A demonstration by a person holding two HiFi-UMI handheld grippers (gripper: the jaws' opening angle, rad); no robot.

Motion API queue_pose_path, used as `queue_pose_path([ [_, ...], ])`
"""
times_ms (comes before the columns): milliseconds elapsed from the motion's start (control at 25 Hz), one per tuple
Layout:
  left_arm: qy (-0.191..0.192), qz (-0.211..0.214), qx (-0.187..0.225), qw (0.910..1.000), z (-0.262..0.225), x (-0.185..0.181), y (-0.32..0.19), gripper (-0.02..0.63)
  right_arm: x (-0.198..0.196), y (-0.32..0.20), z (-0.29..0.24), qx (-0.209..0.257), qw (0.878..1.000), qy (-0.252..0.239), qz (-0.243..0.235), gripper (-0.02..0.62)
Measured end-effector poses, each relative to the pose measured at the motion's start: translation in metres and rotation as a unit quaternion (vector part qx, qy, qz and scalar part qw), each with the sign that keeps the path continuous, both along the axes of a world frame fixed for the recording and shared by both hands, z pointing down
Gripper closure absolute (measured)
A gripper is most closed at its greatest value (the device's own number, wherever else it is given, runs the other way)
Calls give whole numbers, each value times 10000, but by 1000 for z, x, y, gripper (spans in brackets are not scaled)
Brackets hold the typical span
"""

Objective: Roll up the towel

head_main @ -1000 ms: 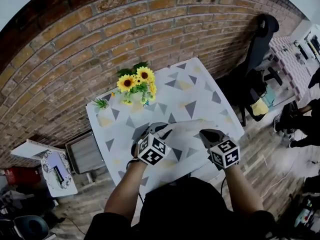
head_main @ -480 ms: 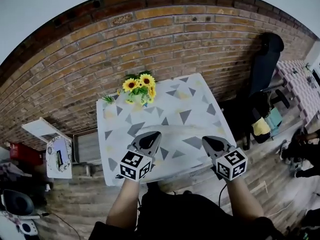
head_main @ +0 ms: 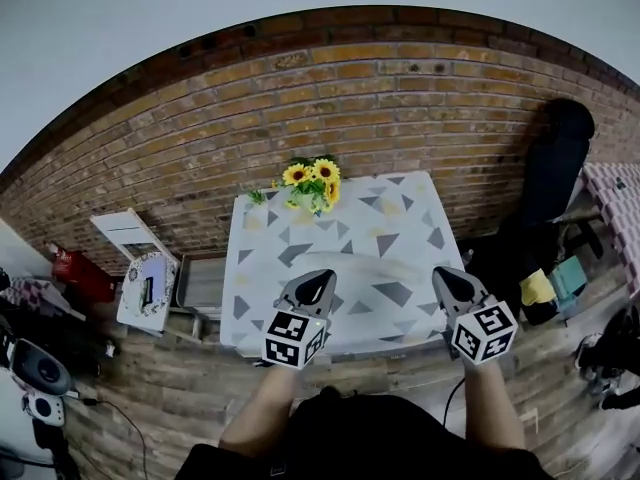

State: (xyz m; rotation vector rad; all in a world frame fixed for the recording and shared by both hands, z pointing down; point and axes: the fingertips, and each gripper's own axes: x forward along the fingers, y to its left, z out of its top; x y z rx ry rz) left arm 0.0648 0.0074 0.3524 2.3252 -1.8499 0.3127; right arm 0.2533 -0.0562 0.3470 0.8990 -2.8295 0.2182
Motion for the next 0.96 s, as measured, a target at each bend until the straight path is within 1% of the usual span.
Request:
queue_pose_path([
  [120,-27,-115,142,9998,-23,-3,-14,588,-17,-1,-38,617,9978,34,-252,580],
  [160,-34,-117,212,9997,-32,-4,-20,588,-25,-3,-51,747,9967,-10,-317,580],
  [240,23,-89,352,9993,-47,-5,-26,588,-37,-3,-73,885,9951,-175,-412,580],
  [320,114,-92,486,9987,-56,-3,-24,588,-42,3,-82,965,9936,-287,-506,580],
  [400,144,-195,568,9981,-59,-4,-20,588,-41,9,-83,905,9937,-366,-545,580],
  [480,163,-274,553,9980,-58,-4,-17,588,-37,13,-75,692,9954,-454,-492,580],
  [560,122,-287,517,9982,-54,-4,-13,588,-30,20,-64,571,9965,-425,-446,580],
  [760,244,-293,428,9984,-43,4,-10,588,-8,29,-44,488,9978,-327,-315,580],
  [960,108,-246,484,9985,-44,12,-3,588,1,31,-30,429,9983,-285,-278,580],
])
